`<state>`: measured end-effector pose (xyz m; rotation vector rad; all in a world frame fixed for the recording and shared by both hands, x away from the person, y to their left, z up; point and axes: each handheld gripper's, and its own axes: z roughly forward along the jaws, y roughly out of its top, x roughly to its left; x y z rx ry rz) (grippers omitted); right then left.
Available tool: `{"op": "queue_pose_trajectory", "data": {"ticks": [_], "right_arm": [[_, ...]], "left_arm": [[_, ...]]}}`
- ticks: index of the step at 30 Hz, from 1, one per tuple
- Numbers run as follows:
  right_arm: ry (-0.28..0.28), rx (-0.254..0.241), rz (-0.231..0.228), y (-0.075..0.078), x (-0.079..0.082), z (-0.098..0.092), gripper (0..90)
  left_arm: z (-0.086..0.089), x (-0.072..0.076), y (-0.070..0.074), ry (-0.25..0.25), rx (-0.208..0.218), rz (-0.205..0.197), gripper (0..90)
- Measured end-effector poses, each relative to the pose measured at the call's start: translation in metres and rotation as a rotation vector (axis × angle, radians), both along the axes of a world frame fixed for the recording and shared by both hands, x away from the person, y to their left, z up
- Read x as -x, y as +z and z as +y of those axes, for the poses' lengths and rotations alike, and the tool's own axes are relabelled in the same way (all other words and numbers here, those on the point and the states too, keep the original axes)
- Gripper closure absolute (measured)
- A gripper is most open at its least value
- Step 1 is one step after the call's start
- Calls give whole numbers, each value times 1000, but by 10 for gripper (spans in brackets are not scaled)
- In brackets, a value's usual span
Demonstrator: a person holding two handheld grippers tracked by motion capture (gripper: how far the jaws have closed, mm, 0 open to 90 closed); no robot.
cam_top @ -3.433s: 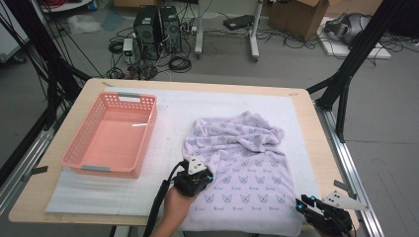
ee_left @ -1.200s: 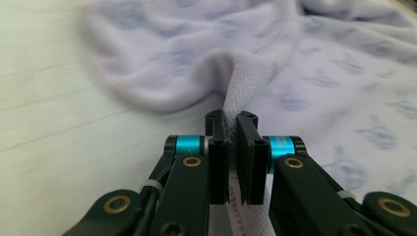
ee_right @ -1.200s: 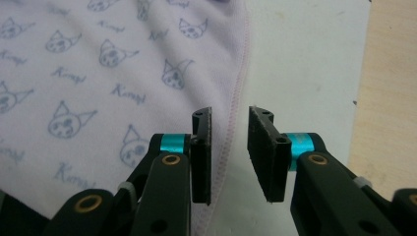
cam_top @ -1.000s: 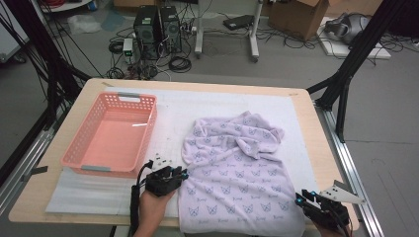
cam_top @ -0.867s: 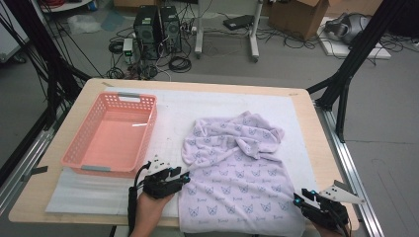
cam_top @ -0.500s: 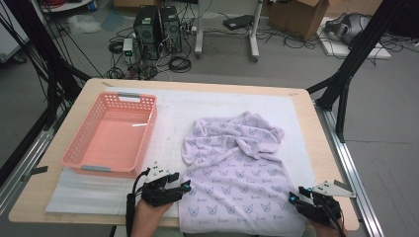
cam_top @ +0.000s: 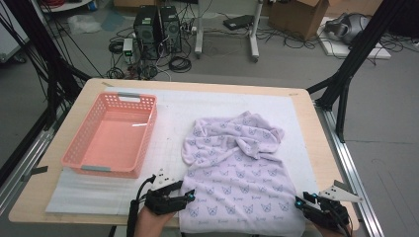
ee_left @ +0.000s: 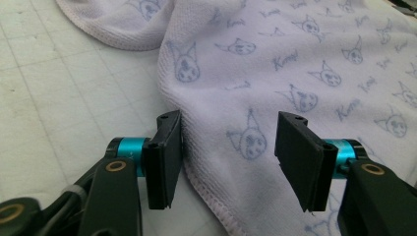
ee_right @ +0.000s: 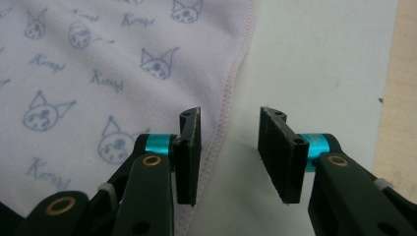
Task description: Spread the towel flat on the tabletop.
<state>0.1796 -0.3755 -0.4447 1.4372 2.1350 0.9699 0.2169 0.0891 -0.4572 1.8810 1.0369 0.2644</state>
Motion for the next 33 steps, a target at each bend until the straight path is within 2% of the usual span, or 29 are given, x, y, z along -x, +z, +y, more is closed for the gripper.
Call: {"op": "queue_pose_trajectory", "data": {"ticks": [3,5,6,7,8,9,10,12,14,17,19,20,22,23,24,26,28,30,33], "right_arm": [[-3,-12,19,1,2,-1,755],[12,-35,28,1,2,-2,844],[20,-40,33,1,2,-2,859],[22,-37,29,1,2,-1,868],[25,-37,30,1,3,-2,876],[26,-36,28,1,3,-2,881],[25,-28,26,2,4,-2,884],[32,-38,33,2,7,-4,886],[43,-59,46,2,12,-5,888],[71,-34,56,4,25,-3,889],[88,-5,61,5,36,-2,889],[96,1,61,6,40,-2,888],[116,-13,39,7,45,-4,865],[106,-32,22,9,45,-4,833],[101,-45,-8,12,43,-5,779],[81,-73,-43,15,36,-2,741],[62,-58,-69,16,24,4,683],[33,-31,-77,13,10,10,622],[20,-26,-68,5,-11,20,613]], "left_arm": [[-5,5,-2,2,-32,-44,369],[-7,9,-3,12,-74,-79,397],[-5,11,-3,23,-104,-98,493],[-1,11,-2,21,-107,-96,631],[4,10,-2,16,-77,-62,753],[11,9,-1,11,-38,-14,838],[16,10,-2,18,-7,11,851],[21,16,-2,29,11,27,857],[25,24,0,15,6,43,856],[28,37,0,-5,7,53,851],[29,41,0,-36,8,51,836],[29,40,0,-50,13,45,804],[31,35,1,-2,16,16,633],[33,32,2,17,35,4,583],[36,30,3,33,56,-14,583],[39,28,5,62,81,-40,576],[39,26,6,68,85,-58,581],[38,24,4,67,83,-56,587],[36,20,3,63,79,-59,591]]}}
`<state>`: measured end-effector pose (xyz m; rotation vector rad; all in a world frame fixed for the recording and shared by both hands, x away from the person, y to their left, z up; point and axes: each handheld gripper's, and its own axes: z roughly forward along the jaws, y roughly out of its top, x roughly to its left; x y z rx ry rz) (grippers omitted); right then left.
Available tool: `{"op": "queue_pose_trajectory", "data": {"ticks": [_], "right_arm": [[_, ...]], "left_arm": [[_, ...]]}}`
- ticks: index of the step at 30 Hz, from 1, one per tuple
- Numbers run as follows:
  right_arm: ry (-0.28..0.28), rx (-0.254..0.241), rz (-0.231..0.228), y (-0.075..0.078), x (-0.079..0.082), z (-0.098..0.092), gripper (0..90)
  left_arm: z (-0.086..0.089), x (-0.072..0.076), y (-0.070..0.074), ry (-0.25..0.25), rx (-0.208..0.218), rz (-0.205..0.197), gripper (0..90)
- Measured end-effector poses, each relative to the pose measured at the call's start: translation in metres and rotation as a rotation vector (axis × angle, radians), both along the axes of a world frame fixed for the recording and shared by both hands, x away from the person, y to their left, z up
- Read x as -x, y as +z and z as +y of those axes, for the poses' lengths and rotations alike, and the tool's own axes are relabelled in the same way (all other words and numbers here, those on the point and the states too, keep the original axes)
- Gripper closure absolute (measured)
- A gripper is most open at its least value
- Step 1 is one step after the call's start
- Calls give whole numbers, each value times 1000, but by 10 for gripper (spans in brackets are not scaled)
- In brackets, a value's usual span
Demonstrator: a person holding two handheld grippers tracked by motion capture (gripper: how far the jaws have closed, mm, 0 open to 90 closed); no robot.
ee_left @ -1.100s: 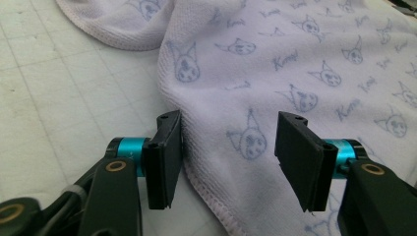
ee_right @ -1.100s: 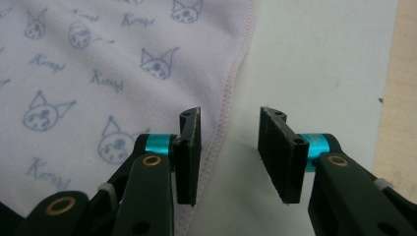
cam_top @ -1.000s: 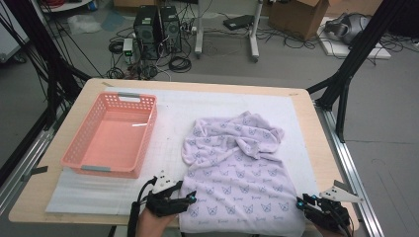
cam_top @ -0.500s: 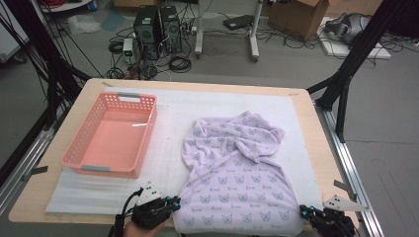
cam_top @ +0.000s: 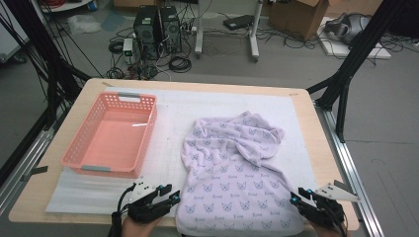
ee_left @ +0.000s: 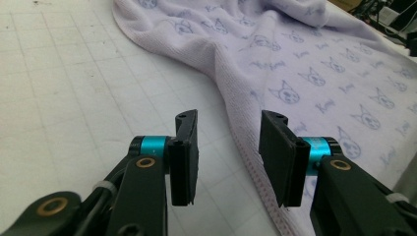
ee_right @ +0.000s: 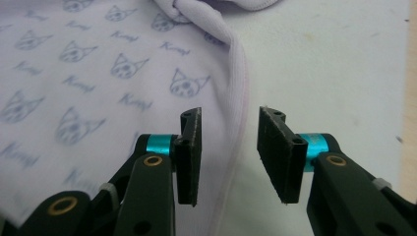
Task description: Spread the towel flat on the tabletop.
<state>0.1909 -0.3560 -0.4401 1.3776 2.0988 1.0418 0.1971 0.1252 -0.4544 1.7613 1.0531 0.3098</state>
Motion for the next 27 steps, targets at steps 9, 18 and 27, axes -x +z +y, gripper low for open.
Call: {"op": "queue_pose_trajectory", "data": {"ticks": [9,18,27], "right_arm": [[-23,141,98,3,25,-12,866],[-37,43,15,8,35,-16,682],[-36,33,15,6,33,-18,669]], "left_arm": [[4,-4,3,10,1,-10,622],[-10,-16,2,1,-40,14,723],[-47,-51,0,-27,-96,87,577]]}}
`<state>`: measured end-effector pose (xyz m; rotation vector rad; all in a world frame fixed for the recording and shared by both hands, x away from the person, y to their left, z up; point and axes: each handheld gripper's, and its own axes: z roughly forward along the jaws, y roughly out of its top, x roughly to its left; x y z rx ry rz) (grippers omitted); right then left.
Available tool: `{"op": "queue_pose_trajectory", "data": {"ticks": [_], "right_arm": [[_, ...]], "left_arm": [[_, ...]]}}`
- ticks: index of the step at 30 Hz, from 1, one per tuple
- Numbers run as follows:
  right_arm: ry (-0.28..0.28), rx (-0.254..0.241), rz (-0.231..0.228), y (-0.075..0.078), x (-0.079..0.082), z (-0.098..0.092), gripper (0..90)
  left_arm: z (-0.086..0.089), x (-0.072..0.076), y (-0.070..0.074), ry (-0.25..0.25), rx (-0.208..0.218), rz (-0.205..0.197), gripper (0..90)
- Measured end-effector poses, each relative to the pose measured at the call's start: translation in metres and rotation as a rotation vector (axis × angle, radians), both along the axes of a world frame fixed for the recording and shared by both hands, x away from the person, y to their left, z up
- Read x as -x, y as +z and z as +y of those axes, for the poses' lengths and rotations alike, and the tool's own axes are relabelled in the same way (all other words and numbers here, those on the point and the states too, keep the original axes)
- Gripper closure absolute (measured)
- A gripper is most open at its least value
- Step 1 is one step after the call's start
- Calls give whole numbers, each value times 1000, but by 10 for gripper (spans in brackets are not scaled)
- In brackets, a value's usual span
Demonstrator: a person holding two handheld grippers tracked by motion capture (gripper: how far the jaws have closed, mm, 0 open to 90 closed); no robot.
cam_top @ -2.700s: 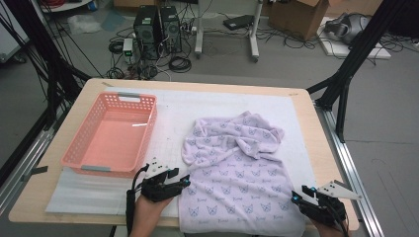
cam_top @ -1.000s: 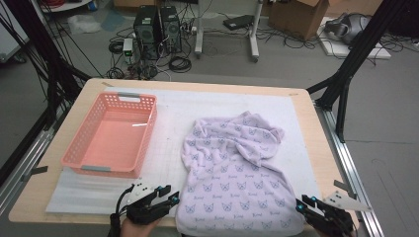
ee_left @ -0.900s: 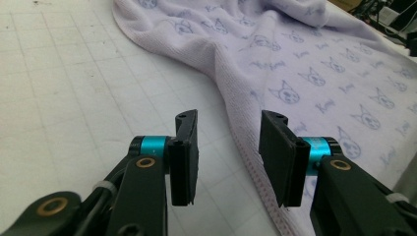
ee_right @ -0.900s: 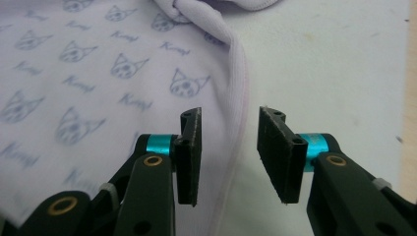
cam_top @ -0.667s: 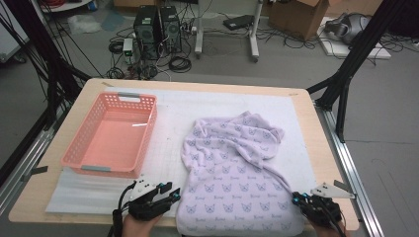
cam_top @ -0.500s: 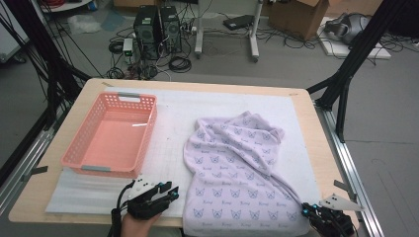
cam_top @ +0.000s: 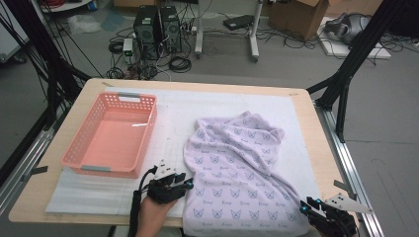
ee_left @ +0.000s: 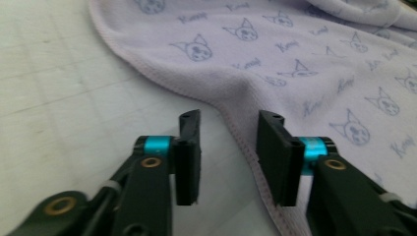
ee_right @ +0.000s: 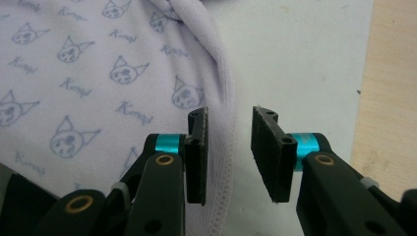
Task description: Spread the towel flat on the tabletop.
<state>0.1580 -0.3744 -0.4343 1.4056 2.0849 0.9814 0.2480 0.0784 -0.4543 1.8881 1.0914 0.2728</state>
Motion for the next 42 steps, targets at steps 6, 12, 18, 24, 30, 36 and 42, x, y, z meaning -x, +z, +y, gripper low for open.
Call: {"op": "queue_pose_trajectory", "data": {"ticks": [6,12,18,24,30,36,42], "right_arm": [[14,1,1,0,0,1,663],[13,-6,-4,1,2,-2,663],[-2,-21,0,0,2,-5,662],[15,-22,11,-3,-4,3,605],[27,5,46,-9,-12,9,570],[11,4,58,-10,-16,12,689],[47,13,77,-8,-10,13,868]], "left_arm": [[-20,0,1,-41,-32,-10,527],[-30,6,5,-7,-152,-54,857],[8,12,6,73,-85,-20,868],[27,23,7,75,-63,-17,868],[38,32,6,87,8,-21,727],[30,31,4,54,21,-20,612],[13,36,2,29,-99,-42,781]]}}
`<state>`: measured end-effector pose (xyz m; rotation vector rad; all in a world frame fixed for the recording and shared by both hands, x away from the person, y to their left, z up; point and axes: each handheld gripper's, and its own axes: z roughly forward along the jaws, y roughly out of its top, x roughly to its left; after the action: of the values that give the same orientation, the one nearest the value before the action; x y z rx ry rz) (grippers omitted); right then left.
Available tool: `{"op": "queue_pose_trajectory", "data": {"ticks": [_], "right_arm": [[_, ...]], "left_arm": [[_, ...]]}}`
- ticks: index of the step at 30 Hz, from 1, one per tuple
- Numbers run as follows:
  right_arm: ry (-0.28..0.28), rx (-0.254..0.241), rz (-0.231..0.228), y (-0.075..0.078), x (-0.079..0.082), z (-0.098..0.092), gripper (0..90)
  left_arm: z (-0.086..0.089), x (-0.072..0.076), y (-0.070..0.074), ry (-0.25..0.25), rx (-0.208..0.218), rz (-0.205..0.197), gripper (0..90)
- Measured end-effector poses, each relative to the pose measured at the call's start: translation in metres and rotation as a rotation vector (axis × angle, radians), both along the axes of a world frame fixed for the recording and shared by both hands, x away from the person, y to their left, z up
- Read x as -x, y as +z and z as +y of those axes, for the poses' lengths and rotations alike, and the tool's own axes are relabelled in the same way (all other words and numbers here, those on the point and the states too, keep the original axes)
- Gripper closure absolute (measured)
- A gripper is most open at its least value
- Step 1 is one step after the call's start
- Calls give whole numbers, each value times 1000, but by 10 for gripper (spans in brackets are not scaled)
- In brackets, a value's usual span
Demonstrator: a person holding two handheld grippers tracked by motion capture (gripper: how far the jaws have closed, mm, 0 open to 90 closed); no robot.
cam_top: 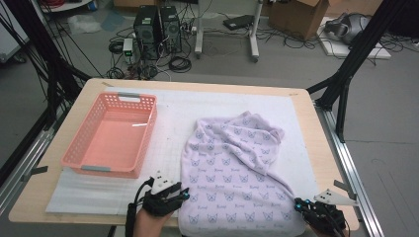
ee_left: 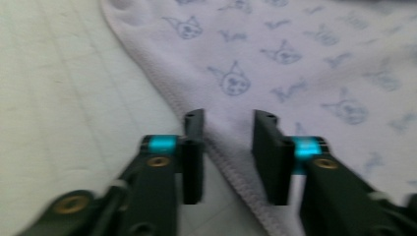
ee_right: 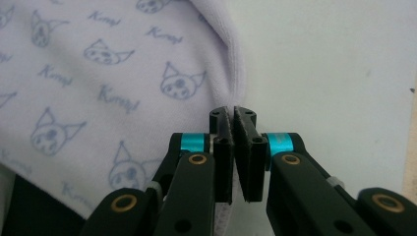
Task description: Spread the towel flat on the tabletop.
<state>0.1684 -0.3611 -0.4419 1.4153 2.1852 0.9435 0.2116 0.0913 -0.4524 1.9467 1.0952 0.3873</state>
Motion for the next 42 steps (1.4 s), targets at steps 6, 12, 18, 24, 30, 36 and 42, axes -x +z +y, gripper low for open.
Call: {"op": "queue_pose_trajectory", "data": {"ticks": [6,12,18,24,30,36,42], "right_arm": [[52,0,36,3,25,-5,868],[77,-57,20,6,31,-4,715],[-4,-85,-69,9,7,-5,706],[-16,-139,-75,7,-31,6,658],[34,-126,-24,-1,-59,35,611],[99,-57,-38,-3,-57,41,841],[-83,111,-84,-2,-55,12,859]], "left_arm": [[13,17,3,3,0,28,874],[24,23,5,2,48,-8,735],[27,12,2,10,118,-43,578],[28,1,5,-4,148,-65,538],[26,-13,10,-2,153,-55,506],[25,-12,8,-4,157,-53,507],[26,-14,8,5,176,-52,510]]}}
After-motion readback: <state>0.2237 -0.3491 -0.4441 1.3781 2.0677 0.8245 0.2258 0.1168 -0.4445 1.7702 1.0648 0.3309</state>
